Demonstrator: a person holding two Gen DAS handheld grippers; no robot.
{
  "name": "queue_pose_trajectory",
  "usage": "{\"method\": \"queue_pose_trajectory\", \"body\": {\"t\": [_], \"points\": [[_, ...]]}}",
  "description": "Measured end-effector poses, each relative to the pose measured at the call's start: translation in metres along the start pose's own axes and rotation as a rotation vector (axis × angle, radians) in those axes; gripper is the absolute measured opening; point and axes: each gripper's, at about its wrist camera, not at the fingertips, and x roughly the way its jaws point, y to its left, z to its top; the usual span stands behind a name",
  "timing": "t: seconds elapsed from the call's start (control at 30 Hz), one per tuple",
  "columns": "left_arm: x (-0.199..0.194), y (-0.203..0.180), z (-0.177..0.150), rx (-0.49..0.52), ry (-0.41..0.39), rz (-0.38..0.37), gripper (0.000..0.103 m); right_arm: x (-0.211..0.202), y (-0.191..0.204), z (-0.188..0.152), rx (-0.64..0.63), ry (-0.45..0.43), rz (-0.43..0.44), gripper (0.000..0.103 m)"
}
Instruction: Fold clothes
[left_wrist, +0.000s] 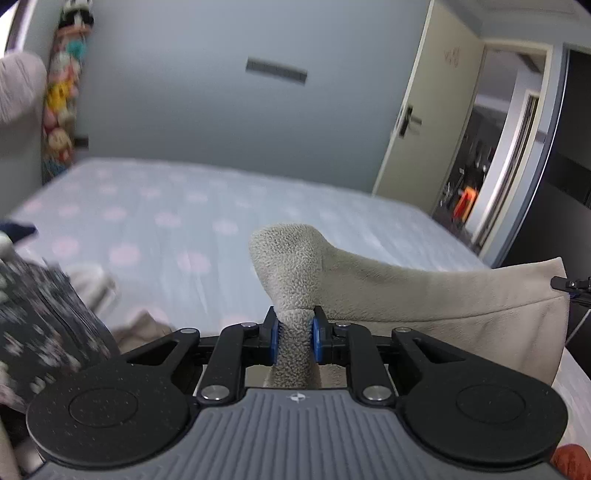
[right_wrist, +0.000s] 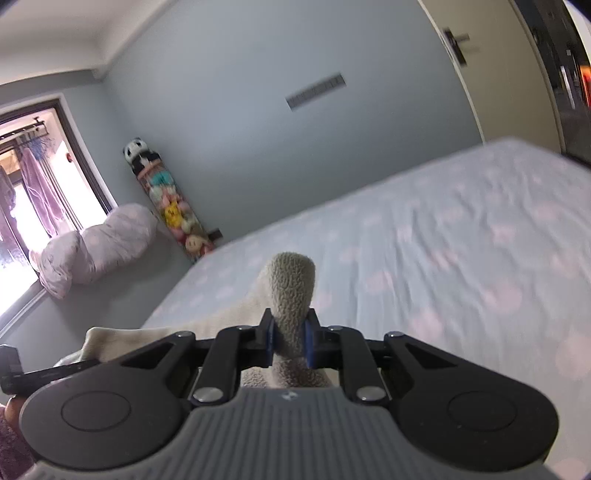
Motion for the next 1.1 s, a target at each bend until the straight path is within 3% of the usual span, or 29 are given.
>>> {"method": "queue_pose_trajectory", "body": {"t": [0.13, 0.33, 0.77, 1.1], "points": [[0.007, 0.002, 0.020, 0.001, -0.019, 0.019, 0.015, 0.005, 0.002, 0.021, -0.008, -0.038, -0.013, 0.017], [0.060, 0.004, 0.025, 0.043, 0.037, 0.058, 0.015, 0.056, -0.015, 0.024, -0.049, -0.002, -0.089, 0.017], [0.167, 0.060, -0.031, -0.040, 0.220, 0.108, 0.014, 0.190, -0.099, -0.018, 0.018, 0.168, -0.173, 0.018], [0.213, 0.078, -0.067, -0.086, 0.339, 0.118, 0.017, 0.236, -0.133, -0.063, 0.051, 0.287, -0.242, 0.018]]}}
